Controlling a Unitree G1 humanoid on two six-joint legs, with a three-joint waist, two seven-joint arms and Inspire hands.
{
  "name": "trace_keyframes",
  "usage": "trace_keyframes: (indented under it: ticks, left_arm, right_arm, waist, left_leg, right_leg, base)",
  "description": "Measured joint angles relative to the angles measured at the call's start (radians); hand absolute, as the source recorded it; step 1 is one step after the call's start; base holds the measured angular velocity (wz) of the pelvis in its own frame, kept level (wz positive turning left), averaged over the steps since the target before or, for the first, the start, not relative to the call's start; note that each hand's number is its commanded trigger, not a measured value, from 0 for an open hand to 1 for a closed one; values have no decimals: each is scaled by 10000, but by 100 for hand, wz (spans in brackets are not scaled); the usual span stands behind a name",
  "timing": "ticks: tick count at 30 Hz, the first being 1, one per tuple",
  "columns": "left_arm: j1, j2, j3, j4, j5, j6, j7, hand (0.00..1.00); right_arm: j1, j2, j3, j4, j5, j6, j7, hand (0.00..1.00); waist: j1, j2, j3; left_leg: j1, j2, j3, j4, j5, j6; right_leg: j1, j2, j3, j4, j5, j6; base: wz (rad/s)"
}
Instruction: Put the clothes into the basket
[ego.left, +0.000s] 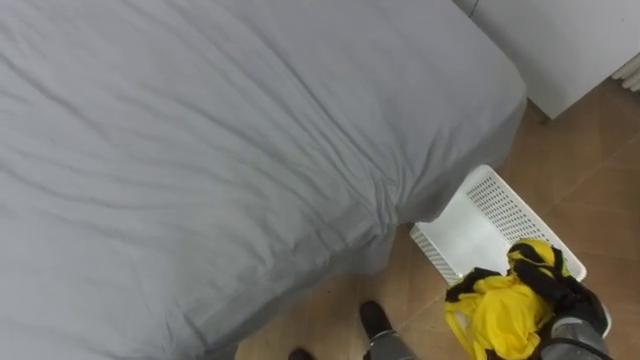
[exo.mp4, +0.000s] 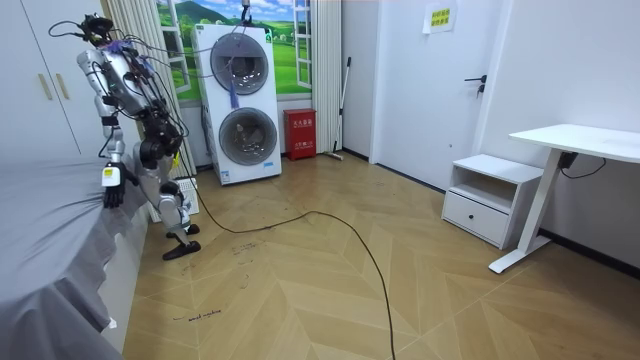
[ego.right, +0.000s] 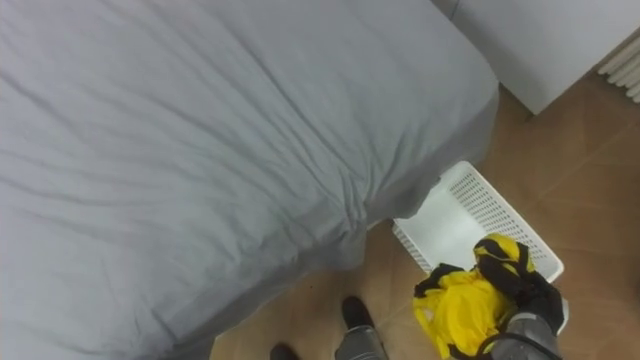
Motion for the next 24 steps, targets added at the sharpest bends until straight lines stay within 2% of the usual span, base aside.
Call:
trace_keyframes:
  ticks: [8,18,22,24]
  left_arm:
    - [-110,57,-217,7,6,-39,-164,0]
    - [-196,179,-621,1,4,-117,-301,0]
    - [-163,176,-735,-16,4,-120,-399,0]
    - [-158,163,-808,-17,4,-119,-456,0]
  right_arm:
    - [-420,-738,3,406,93,-3,-211,100]
    - [-590,-776,6,885,53,2,-383,100]
    - [-614,-916,2,996,63,2,-448,100]
    - [-624,-1024,2,1025,115,1,-514,84]
  waist:
    - [51,-77,-9]
    - [19,-56,-12]
    - [69,101,-34]
    - [95,176,-31]
  left_leg:
    - [-54,-179,-10,18,140,128]
    - [-108,-240,-6,-40,143,208]
    - [-172,-230,-5,-73,146,214]
    - [-177,-241,-5,-77,146,215]
  right_leg:
    - [-117,-192,-35,141,-87,107]
    - [-162,-272,-76,127,-66,171]
    - [-190,-253,-72,-33,38,176]
    - [-202,-256,-55,-36,42,182]
  base:
    - [3]
    - [1]
    - [-4]
    - [-4]
